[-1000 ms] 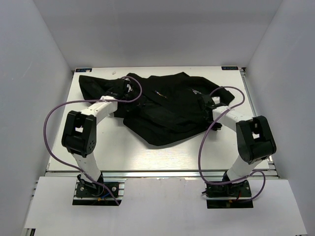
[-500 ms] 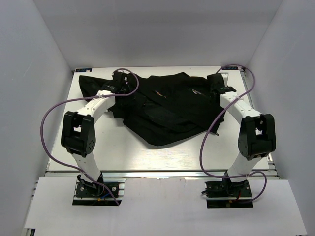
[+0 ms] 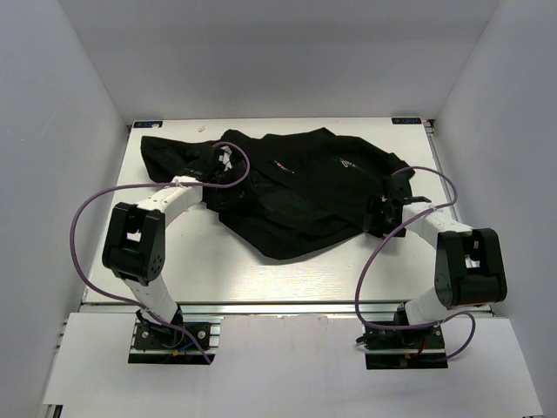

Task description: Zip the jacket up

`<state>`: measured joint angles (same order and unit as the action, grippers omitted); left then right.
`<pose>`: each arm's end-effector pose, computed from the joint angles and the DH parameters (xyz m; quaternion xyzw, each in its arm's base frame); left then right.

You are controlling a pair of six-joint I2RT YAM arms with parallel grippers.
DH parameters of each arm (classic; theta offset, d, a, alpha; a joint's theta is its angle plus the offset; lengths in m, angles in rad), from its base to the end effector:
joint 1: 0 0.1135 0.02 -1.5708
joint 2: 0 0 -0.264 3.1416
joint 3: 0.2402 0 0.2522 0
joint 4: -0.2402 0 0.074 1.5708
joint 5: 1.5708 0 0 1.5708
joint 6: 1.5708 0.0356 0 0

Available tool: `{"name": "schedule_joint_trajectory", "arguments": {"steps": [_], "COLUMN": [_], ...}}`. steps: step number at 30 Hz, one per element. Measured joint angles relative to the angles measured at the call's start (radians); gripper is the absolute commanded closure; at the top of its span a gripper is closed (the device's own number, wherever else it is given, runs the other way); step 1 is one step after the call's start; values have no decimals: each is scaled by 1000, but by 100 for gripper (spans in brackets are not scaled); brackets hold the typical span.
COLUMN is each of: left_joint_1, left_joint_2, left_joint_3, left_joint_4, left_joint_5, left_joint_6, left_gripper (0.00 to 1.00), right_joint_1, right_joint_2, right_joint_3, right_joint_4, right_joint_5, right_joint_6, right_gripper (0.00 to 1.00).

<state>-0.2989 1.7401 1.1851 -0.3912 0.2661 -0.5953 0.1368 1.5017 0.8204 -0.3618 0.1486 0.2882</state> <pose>0.3486 -0.1172 0.2077 -0.0990 0.9389 -0.2455 0.2200 0.2829 0.0336 0.1748 0.0921 0.9585 -0.0152 0.2693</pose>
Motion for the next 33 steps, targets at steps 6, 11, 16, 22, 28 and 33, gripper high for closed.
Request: {"name": "schedule_joint_trajectory", "arguments": {"steps": [6,11,16,22,28,33], "left_joint_1": [-5,-4,10,72,126,158], "left_joint_2": [58,138,196,239,261,302], "left_joint_3": [-13,18,88,142,186,258], "left_joint_4": [36,36,33,50,29,-23], "left_joint_5": [3,-55,-97,-110,-195,-256], "left_joint_6": [0,-3,-8,-15,5,38], "left_gripper": [2,2,2,2,2,2], "right_joint_1": [-6,-18,-19,-52,-117,-124], "right_joint_2": [48,71,45,47,138,292], "right_joint_3": [-12,-3,63,383,507,505], "right_joint_4": [88,145,58,-26,29,24], "right_joint_5": [-43,-98,-53,66,89,55], "right_joint_6": [-6,20,15,-30,-108,-150], "right_gripper": [45,100,100,100,100,78]}}
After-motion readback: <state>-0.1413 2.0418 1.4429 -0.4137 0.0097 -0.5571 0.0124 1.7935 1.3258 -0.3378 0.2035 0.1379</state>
